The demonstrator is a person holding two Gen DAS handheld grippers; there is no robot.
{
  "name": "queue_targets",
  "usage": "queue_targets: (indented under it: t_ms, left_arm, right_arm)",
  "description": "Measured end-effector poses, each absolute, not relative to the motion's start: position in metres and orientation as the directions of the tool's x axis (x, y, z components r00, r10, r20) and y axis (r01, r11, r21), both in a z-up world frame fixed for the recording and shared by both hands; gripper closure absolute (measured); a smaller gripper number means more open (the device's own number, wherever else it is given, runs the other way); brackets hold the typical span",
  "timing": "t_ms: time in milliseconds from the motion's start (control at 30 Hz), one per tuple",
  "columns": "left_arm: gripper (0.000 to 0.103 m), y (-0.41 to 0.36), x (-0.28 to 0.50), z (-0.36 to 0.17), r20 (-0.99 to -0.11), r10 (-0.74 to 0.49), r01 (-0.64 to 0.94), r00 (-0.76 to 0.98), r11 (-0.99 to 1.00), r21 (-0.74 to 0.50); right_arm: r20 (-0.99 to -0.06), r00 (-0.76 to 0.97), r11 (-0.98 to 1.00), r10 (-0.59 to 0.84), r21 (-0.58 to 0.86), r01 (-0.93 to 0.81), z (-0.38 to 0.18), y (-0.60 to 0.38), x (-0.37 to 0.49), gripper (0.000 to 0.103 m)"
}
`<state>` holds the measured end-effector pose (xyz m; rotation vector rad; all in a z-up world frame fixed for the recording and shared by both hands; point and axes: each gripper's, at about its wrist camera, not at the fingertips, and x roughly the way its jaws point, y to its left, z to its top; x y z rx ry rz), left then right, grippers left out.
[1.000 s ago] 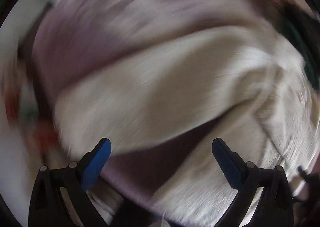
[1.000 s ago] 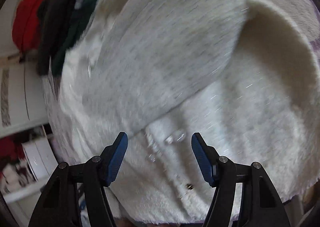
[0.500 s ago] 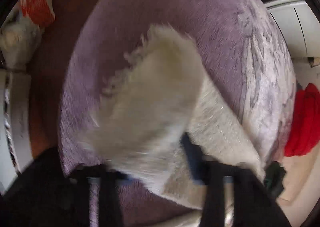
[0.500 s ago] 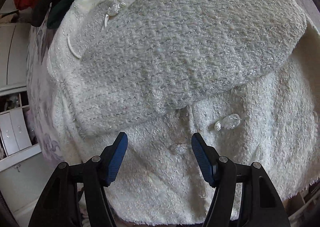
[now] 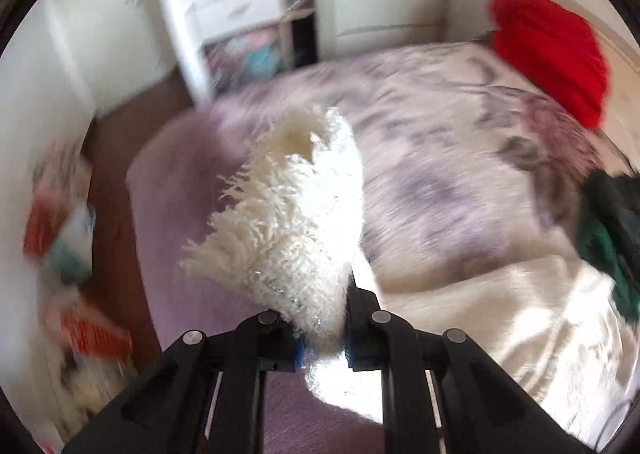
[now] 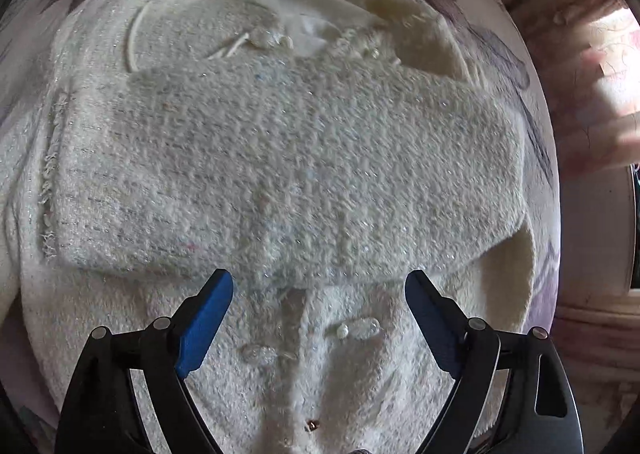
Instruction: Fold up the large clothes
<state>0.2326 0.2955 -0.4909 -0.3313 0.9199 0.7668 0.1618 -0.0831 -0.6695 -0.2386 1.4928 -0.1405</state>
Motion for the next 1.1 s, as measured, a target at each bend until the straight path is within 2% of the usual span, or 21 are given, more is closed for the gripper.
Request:
queue_targets:
  t_ms: [100, 167, 333, 500, 600, 667, 733, 800, 833, 867, 900, 967, 1033, 1100]
  left_arm:
    - [0.092, 0.252, 0.259, -0.455, -0.765, 0.461, -0.617, 0.449, 0.780, 0.108]
    - [0.092, 0.214, 0.278, -0.436, -0.755, 0.425, -0.537, 0.500, 0.836, 0.115]
    - [0.092, 0.088, 0.321, -0.416, -0.792, 0.201, -0.308, 0.577, 0.951, 0.017]
    - [0.092, -0.038, 0.353, -0.444, -0.836, 0.003, -0.116, 0.548, 0.991, -0.072]
    - [0.092, -0.108, 0.371, -0.486, -0.882, -0.078, -0.041, 0.465, 0.993, -0.109]
    - [0.090, -0.136, 0.375, -0.515, -0.915, -0.118, -0.016, 0.386, 0.991, -0.135]
    - [0.085, -0.155, 0.379, -0.540, -0.937, -0.144, 0.000, 0.317, 0.988, -0.152]
    - [0.071, -0.166, 0.377, -0.557, -0.952, -0.160, 0.012, 0.260, 0.987, -0.163]
    - [0.068, -0.166, 0.375, -0.563, -0.957, -0.181, 0.016, 0.225, 0.983, -0.182]
    - [0.056, -0.161, 0.372, -0.565, -0.960, -0.203, 0.011, 0.195, 0.979, -0.205]
    - [0.034, -0.166, 0.366, -0.562, -0.959, -0.213, 0.007, 0.185, 0.977, -0.215]
    - [0.018, -0.149, 0.356, -0.552, -0.955, -0.246, -0.004, 0.165, 0.968, -0.250]
    - [0.018, -0.127, 0.345, -0.542, -0.958, -0.244, -0.015, 0.149, 0.968, -0.249]
    - [0.017, -0.097, 0.335, -0.534, -0.971, -0.184, -0.027, 0.156, 0.981, -0.190]
  right_arm:
    - [-0.987, 0.052, 0.987, -0.154, -0.156, -0.037, -0.667, -0.097, 0.163, 0.013]
    - [-0.996, 0.034, 0.996, -0.084, -0.084, 0.008, -0.661, -0.121, 0.163, 0.013]
    - [-1.000, -0.017, 0.991, 0.014, 0.012, 0.132, -0.651, -0.213, 0.153, 0.013]
    - [-0.999, -0.033, 0.964, 0.037, 0.027, 0.264, -0.640, -0.323, 0.135, 0.013]
    - [-0.998, -0.055, 0.942, 0.027, 0.007, 0.335, -0.644, -0.389, 0.123, 0.013]
    - [-0.994, -0.081, 0.913, 0.069, 0.030, 0.406, -0.652, -0.431, 0.116, 0.013]
    - [-0.988, -0.094, 0.882, 0.121, 0.064, 0.466, -0.660, -0.460, 0.109, 0.013]
    - [-0.982, -0.078, 0.850, 0.171, 0.107, 0.515, -0.661, -0.486, 0.105, 0.013]
    - [-0.980, -0.065, 0.840, 0.188, 0.126, 0.528, -0.661, -0.495, 0.105, 0.013]
    - [-0.976, -0.047, 0.828, 0.211, 0.154, 0.539, -0.658, -0.504, 0.106, 0.013]
    - [-0.971, -0.031, 0.818, 0.236, 0.181, 0.547, -0.655, -0.509, 0.108, 0.013]
    - [-0.956, 0.001, 0.795, 0.294, 0.245, 0.555, -0.650, -0.515, 0.115, 0.013]
    - [-0.934, 0.040, 0.776, 0.355, 0.318, 0.545, -0.640, -0.512, 0.126, 0.013]
    - [-0.911, 0.078, 0.763, 0.405, 0.384, 0.519, -0.623, -0.490, 0.131, 0.013]
